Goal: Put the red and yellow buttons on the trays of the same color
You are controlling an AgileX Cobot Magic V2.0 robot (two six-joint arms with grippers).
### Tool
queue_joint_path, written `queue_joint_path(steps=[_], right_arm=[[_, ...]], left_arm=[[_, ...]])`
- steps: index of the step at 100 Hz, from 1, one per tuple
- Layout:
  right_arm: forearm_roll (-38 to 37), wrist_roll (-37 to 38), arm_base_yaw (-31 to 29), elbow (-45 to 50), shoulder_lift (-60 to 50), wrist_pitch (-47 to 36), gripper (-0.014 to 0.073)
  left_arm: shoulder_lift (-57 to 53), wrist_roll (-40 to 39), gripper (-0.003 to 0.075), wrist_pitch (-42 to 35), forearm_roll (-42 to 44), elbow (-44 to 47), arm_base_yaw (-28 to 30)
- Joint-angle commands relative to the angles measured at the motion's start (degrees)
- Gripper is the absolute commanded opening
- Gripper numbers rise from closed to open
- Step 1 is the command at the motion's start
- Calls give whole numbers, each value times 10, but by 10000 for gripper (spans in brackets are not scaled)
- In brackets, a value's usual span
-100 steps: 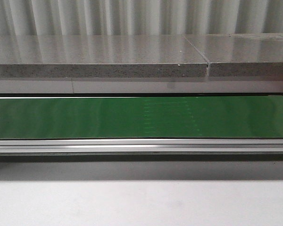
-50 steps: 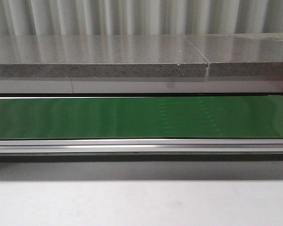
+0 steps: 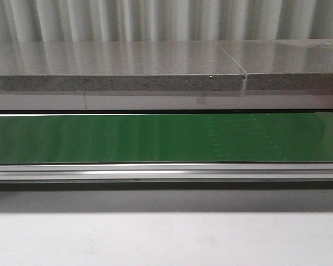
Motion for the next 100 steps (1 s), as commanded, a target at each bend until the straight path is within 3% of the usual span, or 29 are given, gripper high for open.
queue_joint_path(steps=[1,44,67,100], right_arm=[[7,-5,0,-16,0,-36,-67],[7,-5,0,-16,0,-36,-67],[7,-5,0,-16,0,-36,-67],[7,-5,0,-16,0,-36,-67]], left_arm=[[47,-7,649,-27,-13,-34,16],[249,-7,649,-73,-43,-58,44],[318,-7,649,-115,-44,-58,44],[405,-7,649,-111,-44,-111,44]])
